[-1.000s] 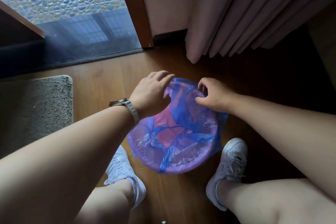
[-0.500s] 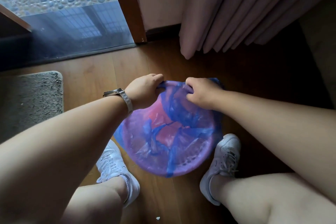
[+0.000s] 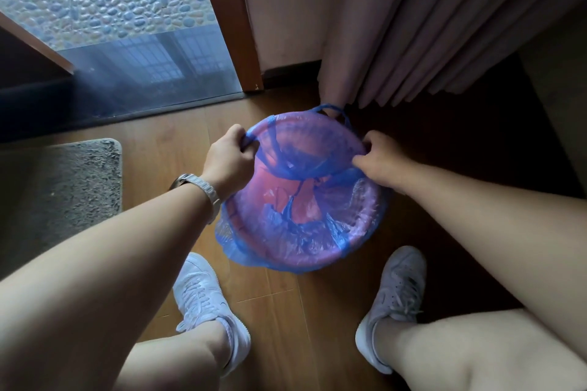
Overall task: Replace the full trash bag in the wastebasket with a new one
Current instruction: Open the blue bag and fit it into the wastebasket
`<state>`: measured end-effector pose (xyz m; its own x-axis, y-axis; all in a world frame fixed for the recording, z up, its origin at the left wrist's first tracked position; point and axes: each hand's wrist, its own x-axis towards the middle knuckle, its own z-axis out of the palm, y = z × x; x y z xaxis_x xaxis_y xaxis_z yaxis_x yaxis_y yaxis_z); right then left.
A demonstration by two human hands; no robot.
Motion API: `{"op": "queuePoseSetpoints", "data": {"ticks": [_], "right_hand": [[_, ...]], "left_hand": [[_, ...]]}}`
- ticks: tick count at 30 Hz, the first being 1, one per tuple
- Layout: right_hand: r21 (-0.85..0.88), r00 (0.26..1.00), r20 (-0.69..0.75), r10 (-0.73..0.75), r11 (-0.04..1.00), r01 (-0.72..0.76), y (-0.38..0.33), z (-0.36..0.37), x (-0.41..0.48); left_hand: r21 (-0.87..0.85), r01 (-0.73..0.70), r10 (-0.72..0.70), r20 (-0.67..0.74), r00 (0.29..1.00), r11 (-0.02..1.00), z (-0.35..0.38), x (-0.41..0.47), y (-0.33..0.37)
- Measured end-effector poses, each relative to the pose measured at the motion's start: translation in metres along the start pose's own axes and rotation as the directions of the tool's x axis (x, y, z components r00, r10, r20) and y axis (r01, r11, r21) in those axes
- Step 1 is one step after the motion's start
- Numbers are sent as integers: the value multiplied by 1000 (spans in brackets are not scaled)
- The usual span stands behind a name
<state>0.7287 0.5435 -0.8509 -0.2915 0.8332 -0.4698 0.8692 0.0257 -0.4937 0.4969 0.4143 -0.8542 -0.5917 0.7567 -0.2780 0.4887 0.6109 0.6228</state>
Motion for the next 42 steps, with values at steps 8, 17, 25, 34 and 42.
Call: {"op": "queuePoseSetpoints", "data": {"ticks": [8,17,25,34,42], "right_hand": [[108,995,-94,-29,993,39,-15,6,17],[-313,971,-195,-136,947,70,-22,12,5],[-25,998,36,58,998,-57,-17,13,14],[189,998,-53,30,982,-20,-24,17,14],[273,997,32,68,959,-74,-23,23,20]], "left_hand": [[-109,145,-153,-76,985,983,-5,9,-12],[-205,251,-276,-101,956,946,-3,10,-22],[-169,282,-298,-82,951,944,-7,11,-36],[-165,327,-337,-36,941,930,-11,4,-43],[-203,288,-303,-48,952,936,-14,9,-46]]}}
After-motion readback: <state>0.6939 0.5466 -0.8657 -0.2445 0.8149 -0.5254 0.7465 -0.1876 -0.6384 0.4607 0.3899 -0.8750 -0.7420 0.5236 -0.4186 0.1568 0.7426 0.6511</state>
